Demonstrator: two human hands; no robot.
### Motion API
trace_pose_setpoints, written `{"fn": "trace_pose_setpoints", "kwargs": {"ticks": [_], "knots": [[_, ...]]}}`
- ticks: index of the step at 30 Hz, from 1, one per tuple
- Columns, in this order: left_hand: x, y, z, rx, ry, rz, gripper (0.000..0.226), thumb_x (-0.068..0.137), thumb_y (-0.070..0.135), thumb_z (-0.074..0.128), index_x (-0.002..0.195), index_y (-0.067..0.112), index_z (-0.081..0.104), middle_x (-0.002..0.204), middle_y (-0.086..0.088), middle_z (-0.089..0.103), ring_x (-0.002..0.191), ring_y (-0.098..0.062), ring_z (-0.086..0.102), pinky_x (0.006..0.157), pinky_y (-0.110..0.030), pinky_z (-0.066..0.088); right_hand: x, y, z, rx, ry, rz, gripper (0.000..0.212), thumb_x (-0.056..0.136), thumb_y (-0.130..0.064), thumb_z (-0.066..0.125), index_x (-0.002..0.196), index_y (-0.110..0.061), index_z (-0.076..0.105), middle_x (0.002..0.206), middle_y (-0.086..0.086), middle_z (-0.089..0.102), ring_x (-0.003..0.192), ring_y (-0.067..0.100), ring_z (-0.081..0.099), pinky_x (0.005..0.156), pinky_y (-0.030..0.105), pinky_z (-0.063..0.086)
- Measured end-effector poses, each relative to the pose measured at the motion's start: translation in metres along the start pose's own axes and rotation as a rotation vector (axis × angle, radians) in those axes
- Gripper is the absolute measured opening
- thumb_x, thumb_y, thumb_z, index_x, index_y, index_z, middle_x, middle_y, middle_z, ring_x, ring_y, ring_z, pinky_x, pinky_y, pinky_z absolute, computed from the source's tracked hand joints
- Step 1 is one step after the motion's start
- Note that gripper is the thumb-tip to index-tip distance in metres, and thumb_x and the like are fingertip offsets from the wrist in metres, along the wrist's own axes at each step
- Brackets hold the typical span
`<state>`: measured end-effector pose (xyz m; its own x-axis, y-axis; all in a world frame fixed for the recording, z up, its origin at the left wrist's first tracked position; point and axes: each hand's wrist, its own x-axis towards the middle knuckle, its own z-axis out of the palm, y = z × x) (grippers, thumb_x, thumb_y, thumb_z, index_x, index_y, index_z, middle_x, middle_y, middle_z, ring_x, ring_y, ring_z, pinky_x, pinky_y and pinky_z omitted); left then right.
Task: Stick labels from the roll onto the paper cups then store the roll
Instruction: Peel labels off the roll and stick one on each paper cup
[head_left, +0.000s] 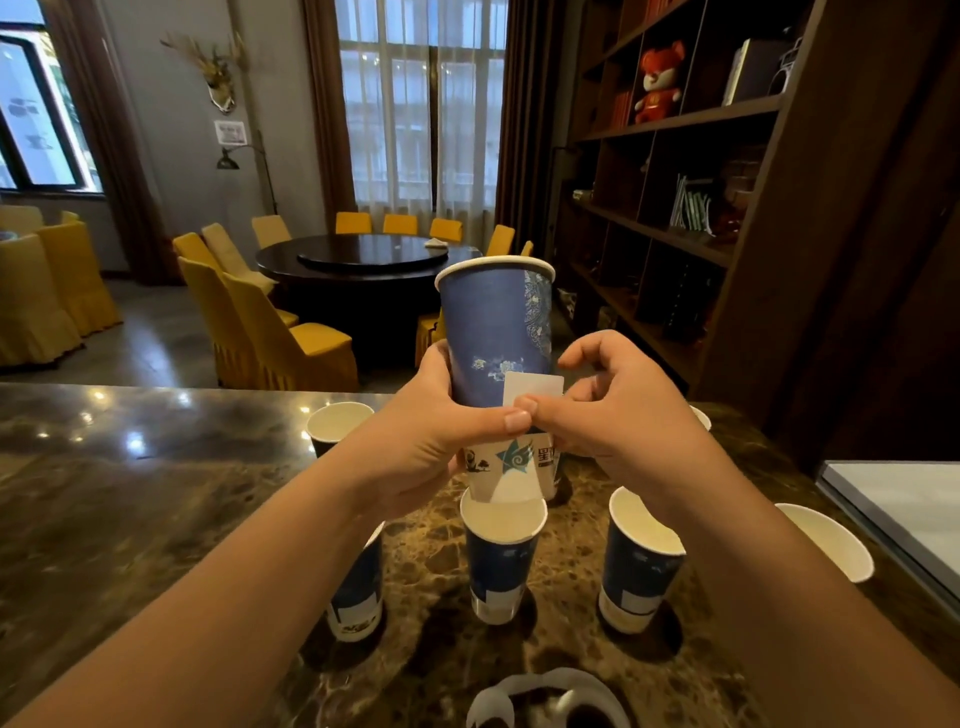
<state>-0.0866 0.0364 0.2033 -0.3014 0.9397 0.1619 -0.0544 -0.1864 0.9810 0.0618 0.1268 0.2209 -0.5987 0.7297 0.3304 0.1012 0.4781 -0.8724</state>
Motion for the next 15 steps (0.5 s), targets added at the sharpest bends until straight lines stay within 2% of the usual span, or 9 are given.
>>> {"fn": "trace_pose_setpoints", "kwargs": {"ticks": [3, 5, 7, 10, 12, 15], "knots": [[-0.001, 0.005, -0.006, 0.037, -0.079, 0.061, 0.083, 0.065, 0.008, 0.076, 0.135, 0.03, 0.036, 0.116, 0.0, 0.068, 0.104, -0.014, 0.069, 0.081, -0.03, 0.059, 0.003, 0.001, -0.005, -0.066, -0.074, 0.037, 0.051, 0.068, -0.05, 0.078, 0.106, -0.029, 0.051, 0.088, -0.004, 0.063, 0.078, 0.012, 0.065, 0.064, 0.029, 0.06], [-0.001, 0.008, -0.008, 0.041, -0.133, 0.085, 0.073, 0.069, 0.003, 0.071, 0.129, 0.033, 0.04, 0.105, 0.009, 0.073, 0.101, -0.011, 0.07, 0.074, -0.023, 0.058, 0.004, 0.002, -0.009, 0.066, -0.19, 0.061, 0.055, 0.062, -0.055, 0.073, 0.108, -0.031, 0.055, 0.105, -0.008, 0.066, 0.092, 0.013, 0.068, 0.075, 0.03, 0.06], [0.0, 0.01, -0.01, 0.059, -0.143, 0.099, 0.067, 0.071, 0.004, 0.069, 0.124, 0.034, 0.044, 0.1, 0.014, 0.074, 0.1, -0.009, 0.07, 0.072, -0.021, 0.057, 0.006, 0.002, -0.01, 0.151, -0.251, 0.066, 0.063, 0.057, -0.054, 0.074, 0.114, -0.033, 0.056, 0.113, -0.01, 0.067, 0.1, 0.013, 0.068, 0.08, 0.032, 0.06], [0.002, 0.011, -0.014, 0.115, -0.116, 0.119, 0.064, 0.07, 0.011, 0.074, 0.121, 0.038, 0.048, 0.106, 0.015, 0.072, 0.105, -0.008, 0.068, 0.075, -0.024, 0.057, 0.012, 0.003, -0.005, 0.101, -0.215, 0.013, 0.072, 0.057, -0.053, 0.076, 0.124, -0.035, 0.054, 0.12, -0.012, 0.065, 0.108, 0.013, 0.064, 0.085, 0.036, 0.059], [0.004, 0.012, -0.016, 0.147, -0.112, 0.119, 0.063, 0.07, 0.014, 0.075, 0.121, 0.039, 0.048, 0.108, 0.016, 0.071, 0.106, -0.006, 0.068, 0.076, -0.023, 0.057, 0.016, 0.004, -0.002, 0.106, -0.19, -0.009, 0.069, 0.056, -0.052, 0.076, 0.12, -0.037, 0.054, 0.118, -0.013, 0.064, 0.109, 0.013, 0.063, 0.086, 0.038, 0.058], [0.007, 0.013, -0.018, 0.234, -0.093, 0.132, 0.069, 0.069, 0.02, 0.079, 0.126, 0.039, 0.046, 0.113, 0.017, 0.069, 0.108, -0.005, 0.066, 0.079, -0.023, 0.057, 0.021, 0.004, 0.0, 0.142, -0.207, -0.013, 0.055, 0.058, -0.052, 0.073, 0.109, -0.042, 0.053, 0.113, -0.017, 0.064, 0.104, 0.011, 0.064, 0.08, 0.031, 0.059]]}}
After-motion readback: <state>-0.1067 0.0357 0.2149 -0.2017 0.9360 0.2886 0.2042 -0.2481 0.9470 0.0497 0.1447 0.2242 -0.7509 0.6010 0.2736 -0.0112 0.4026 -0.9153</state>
